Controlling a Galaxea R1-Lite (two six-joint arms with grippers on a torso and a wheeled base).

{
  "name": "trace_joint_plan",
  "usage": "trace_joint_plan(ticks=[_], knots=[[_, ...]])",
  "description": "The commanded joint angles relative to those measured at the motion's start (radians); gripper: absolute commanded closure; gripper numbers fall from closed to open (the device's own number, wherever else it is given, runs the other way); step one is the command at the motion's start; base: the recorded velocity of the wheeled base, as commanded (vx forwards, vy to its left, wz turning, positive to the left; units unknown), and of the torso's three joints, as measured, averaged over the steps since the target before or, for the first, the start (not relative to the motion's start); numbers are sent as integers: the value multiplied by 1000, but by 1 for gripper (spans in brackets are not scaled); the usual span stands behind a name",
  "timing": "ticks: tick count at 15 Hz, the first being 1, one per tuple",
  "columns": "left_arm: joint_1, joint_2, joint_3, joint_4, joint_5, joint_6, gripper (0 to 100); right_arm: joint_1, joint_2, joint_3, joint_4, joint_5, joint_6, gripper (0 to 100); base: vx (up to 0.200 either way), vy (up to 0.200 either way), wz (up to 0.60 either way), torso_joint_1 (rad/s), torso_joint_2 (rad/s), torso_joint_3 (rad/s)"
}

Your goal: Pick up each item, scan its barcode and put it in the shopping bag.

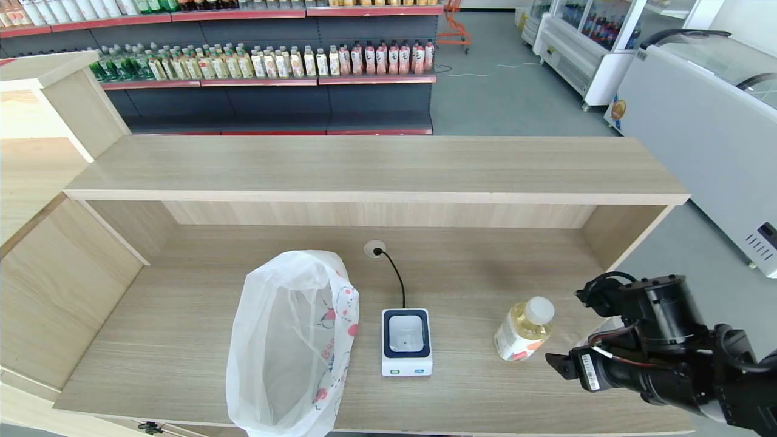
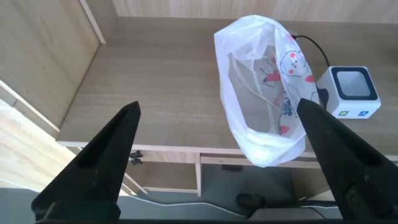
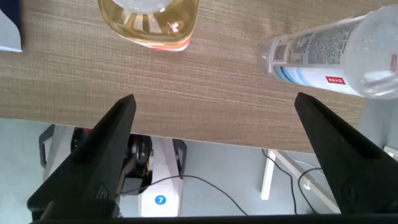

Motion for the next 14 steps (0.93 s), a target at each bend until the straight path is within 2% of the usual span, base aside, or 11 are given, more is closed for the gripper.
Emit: trace_joint_plan(ticks=[1,4,9,14], knots=[[0,0,0,0,0,0,0,56,100,10,-53,-39,35,0,0,0,0,0,0,0],[0,0,0,0,0,0,0,99,155,24,-128,-62,87,0,0,0,0,0,0,0],[0,0,0,0,0,0,0,102,284,24,-304,-133,87,0,0,0,0,0,0,0],[0,0,0,0,0,0,0,105,387,9,-479,-131,81,0,0,0,0,0,0,0]])
